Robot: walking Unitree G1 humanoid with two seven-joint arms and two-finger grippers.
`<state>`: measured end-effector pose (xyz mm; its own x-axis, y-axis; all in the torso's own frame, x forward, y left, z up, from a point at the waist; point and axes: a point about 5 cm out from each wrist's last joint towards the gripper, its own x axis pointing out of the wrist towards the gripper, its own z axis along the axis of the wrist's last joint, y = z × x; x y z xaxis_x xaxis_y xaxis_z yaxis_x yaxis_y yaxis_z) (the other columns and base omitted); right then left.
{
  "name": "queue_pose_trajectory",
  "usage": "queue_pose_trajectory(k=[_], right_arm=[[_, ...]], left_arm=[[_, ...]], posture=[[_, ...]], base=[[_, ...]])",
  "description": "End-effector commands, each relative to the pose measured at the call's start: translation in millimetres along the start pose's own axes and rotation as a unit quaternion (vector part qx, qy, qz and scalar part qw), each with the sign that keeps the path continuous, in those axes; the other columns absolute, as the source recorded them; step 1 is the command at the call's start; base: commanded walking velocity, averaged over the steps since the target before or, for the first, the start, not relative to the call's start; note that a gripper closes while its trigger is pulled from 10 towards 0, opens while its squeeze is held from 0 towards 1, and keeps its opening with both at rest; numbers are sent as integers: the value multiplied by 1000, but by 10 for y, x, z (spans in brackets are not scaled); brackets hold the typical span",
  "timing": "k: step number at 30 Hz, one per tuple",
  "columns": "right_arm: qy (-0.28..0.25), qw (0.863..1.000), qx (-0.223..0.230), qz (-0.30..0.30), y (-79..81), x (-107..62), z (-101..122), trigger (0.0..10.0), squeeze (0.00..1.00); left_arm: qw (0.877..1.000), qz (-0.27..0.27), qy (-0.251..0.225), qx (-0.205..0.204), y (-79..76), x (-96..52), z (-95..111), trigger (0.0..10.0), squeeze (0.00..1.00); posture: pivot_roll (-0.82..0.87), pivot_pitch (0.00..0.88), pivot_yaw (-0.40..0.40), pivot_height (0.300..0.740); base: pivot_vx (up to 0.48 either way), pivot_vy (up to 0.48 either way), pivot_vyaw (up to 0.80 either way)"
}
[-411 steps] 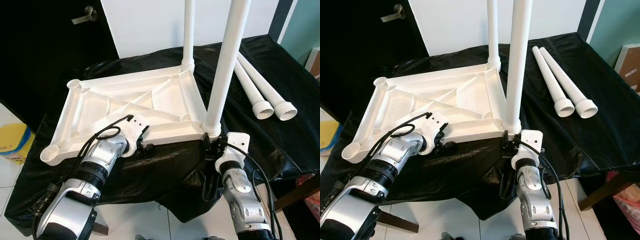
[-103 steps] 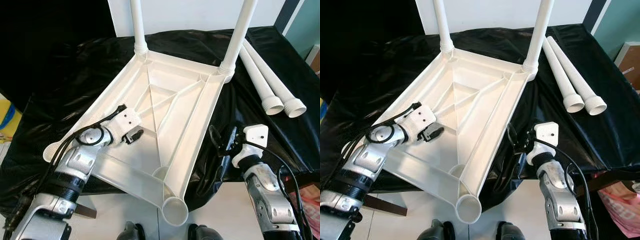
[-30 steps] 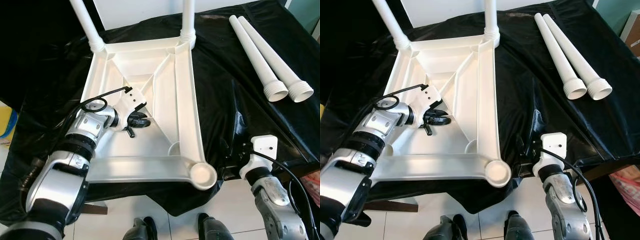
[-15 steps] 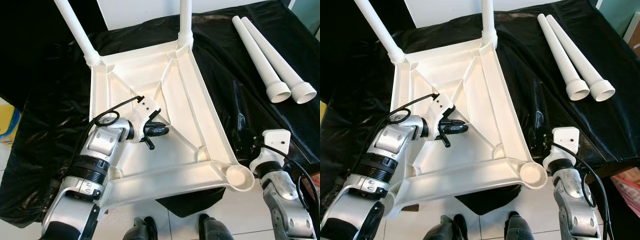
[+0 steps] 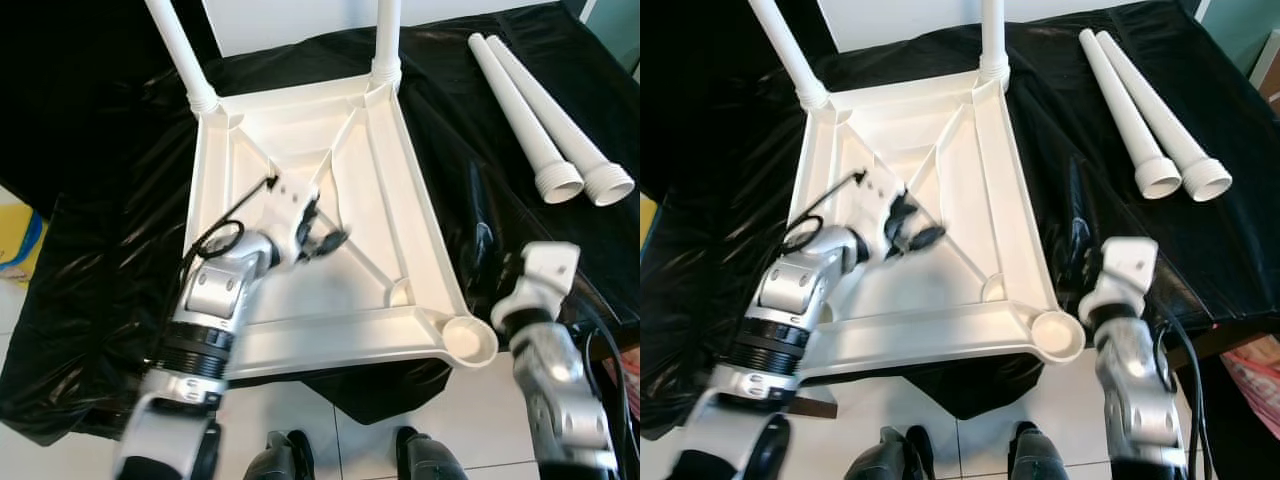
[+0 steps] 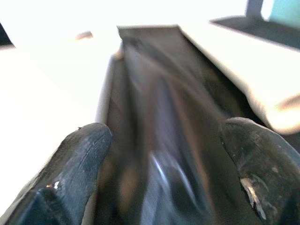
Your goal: Building children table
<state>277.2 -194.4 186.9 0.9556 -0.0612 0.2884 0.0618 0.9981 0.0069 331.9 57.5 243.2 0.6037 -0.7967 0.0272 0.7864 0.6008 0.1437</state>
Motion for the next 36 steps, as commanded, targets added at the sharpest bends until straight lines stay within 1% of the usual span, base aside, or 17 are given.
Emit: queue_pose_trajectory(k=[1,2,4,5,7,8,13,14,19,22,25,27,28,31,33,34,36], right_arm=[[13,1000,1,-19,-83,-36,-70,10000,0],[5,1000,3,-24,-107,7,-37,10000,0],[5,1000,3,-24,-107,7,-37,10000,0],[-10,999,6,-34,-166,105,29,10000,0],[-10,999,6,-34,-166,105,29,10000,0],[-14,999,4,-45,-222,161,41,10000,0],[-11,997,-16,-70,-349,261,28,10000,0],[-3,996,-30,-89,-449,343,0,10000,0],[0,995,-32,-94,-493,398,-20,10000,0],[0,994,-41,-102,-528,443,-19,10000,0],[3,992,-55,-117,-598,532,1,10000,0],[3,992,-55,-117,-598,532,1,10000,0],[10,991,-58,-121,-637,616,29,10000,0],[10,991,-58,-121,-637,616,29,10000,0],[17,990,-70,-120,-680,719,74,10000,0],[17,990,-70,-120,-680,719,74,10000,0],[23,990,-81,-111,-714,806,99,10000,0]], left_arm=[[1000,7,-1,-16,19,-58,-32,10000,0],[1000,8,-15,-24,10,-57,6,10000,0],[1000,8,-15,-24,10,-57,6,10000,0],[998,23,-43,-43,10,-48,87,10000,0],[998,23,-43,-43,10,-48,87,10000,0],[997,28,-57,-48,2,-43,123,10000,0],[996,35,-72,-41,-40,-48,144,10000,0],[995,47,-79,-32,-74,-76,126,10000,0],[994,65,-81,-26,-72,-99,103,10000,0],[992,84,-83,-35,-59,-118,83,10000,0],[989,103,-84,-57,-56,-148,51,10000,0],[989,103,-84,-57,-56,-148,51,10000,0],[988,108,-83,-69,-77,-150,33,10000,0],[988,108,-83,-69,-77,-150,33,10000,0],[987,109,-88,-81,-117,-145,40,10000,0],[987,109,-88,-81,-117,-145,40,10000,0],[987,99,-93,-90,-181,-153,46,10000,0]], posture=[[-150,157,75,740],[-151,145,65,740],[-151,145,65,740],[-150,130,56,740],[-150,130,56,740],[-151,121,51,740],[-153,118,49,740],[-153,124,51,740],[-150,139,56,740],[-147,152,60,740],[-151,174,63,740],[-151,174,63,740],[-156,191,63,740],[-156,191,63,740],[-157,221,62,740],[-157,221,62,740],[-151,258,60,740]], base=[[0,0,0],[0,0,0],[0,0,0],[0,0,0],[0,0,0],[0,0,0],[0,0,0],[0,0,0],[0,0,0],[0,0,0],[0,0,0],[0,0,0],[0,0,0],[0,0,0],[0,0,0],[0,0,0],[0,0,0]])
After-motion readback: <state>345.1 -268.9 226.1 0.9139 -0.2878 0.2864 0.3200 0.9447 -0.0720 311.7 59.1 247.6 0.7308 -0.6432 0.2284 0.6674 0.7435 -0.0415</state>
